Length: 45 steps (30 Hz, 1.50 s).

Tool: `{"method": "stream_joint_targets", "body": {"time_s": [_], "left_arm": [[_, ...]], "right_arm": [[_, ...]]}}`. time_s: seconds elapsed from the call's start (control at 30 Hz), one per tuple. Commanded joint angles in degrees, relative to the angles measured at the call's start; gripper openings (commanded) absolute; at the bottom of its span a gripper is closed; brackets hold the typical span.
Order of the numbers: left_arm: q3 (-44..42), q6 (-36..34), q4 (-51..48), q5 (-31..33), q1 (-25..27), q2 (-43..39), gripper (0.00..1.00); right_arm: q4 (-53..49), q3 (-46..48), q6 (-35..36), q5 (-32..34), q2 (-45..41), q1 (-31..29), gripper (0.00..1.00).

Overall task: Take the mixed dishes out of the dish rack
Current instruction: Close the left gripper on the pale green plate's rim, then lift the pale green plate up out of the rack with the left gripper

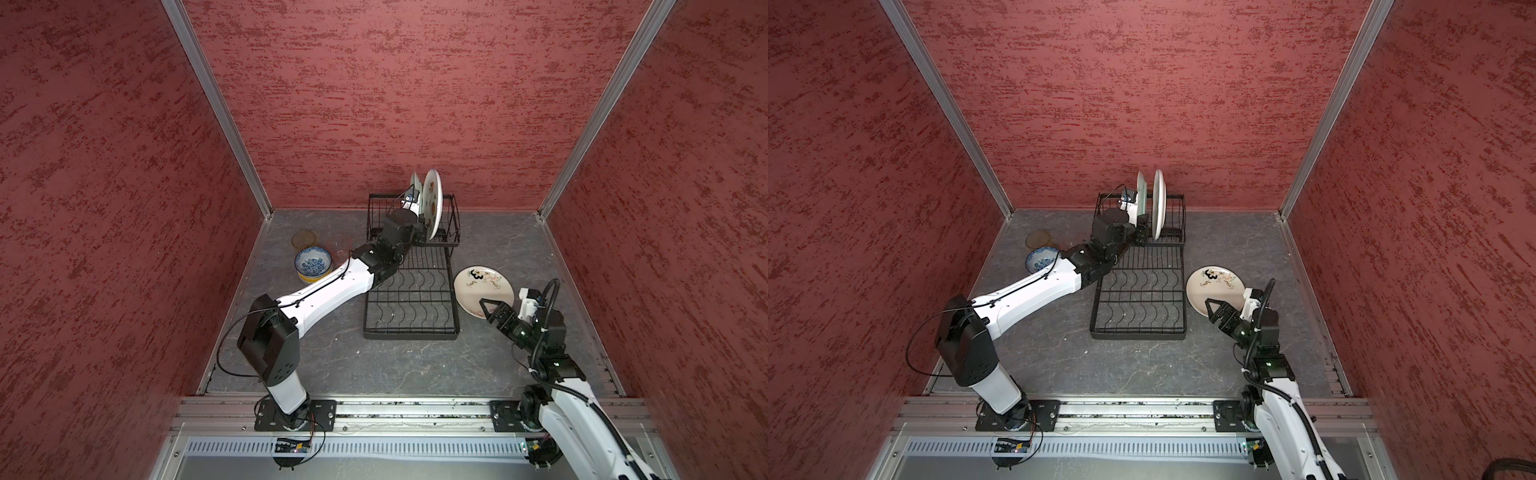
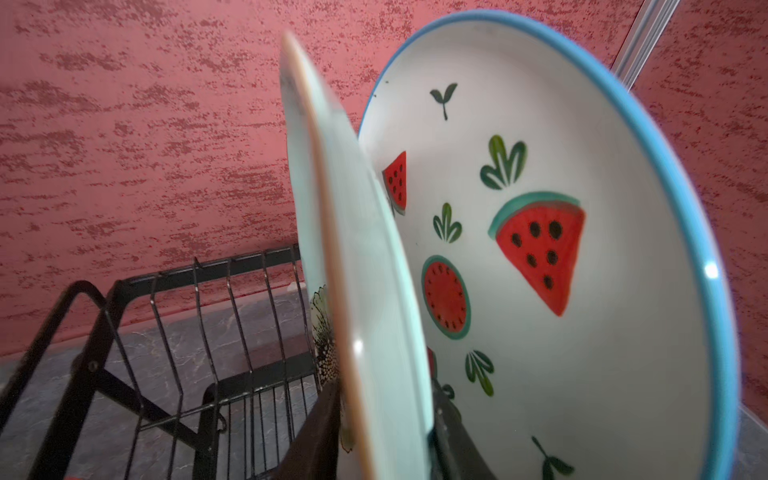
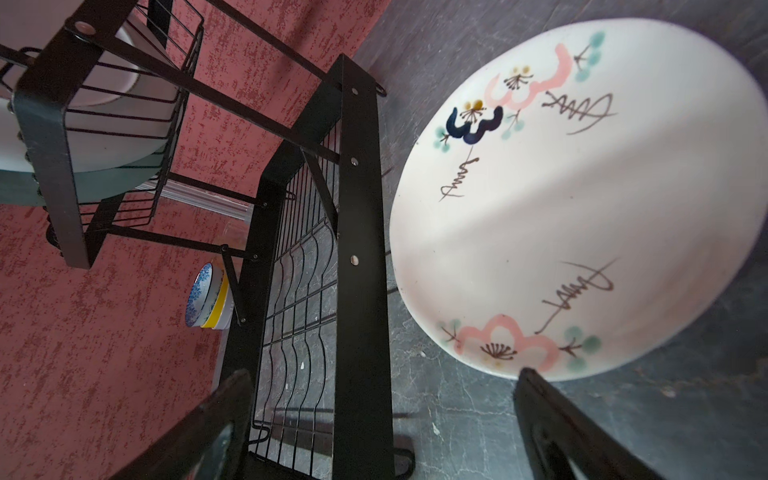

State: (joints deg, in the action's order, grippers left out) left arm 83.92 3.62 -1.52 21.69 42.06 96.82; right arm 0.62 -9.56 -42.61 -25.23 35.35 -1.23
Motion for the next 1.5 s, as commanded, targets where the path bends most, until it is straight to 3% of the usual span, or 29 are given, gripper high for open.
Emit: {"method": "stream_joint_targets", "body": {"time_s": [0.0,0.17,0.27,0.57,0.73,1.07,1.47], "left_arm": [[2.24,-1.64,-1.93,3.75,-0.49,1.17,0.27],[3.12,-2.53,-3.16,6.02,-0.49,1.71,0.27],[3.18,-2.97,-3.11,6.24,-0.53,1.67,0.20],[4.62,-4.80,-1.89,6.23,-0.17,1.36,0.13],[5.56,-5.23,-1.21,6.95,-0.06,1.45,0.00],[6.93,-5.37,1.55,6.53,-0.06,0.24,0.00],[1.67,-9.25,11.56,6.46,0.04,-4.89,0.00]], "right_arm": [[1.57,0.51,-0.24,0.80,0.32,0.18,0.99],[1.85,0.51,-0.39,0.71,0.51,0.20,0.99],[1.90,0.56,-0.42,0.61,0.42,0.18,0.99],[2.36,0.49,-0.73,0.62,0.74,0.18,0.99],[2.50,0.59,-0.64,0.79,1.03,0.23,0.99],[3.90,0.25,-0.37,1.03,3.03,0.18,0.99],[3.86,-0.23,-0.13,1.28,3.66,0.18,0.99]]}}
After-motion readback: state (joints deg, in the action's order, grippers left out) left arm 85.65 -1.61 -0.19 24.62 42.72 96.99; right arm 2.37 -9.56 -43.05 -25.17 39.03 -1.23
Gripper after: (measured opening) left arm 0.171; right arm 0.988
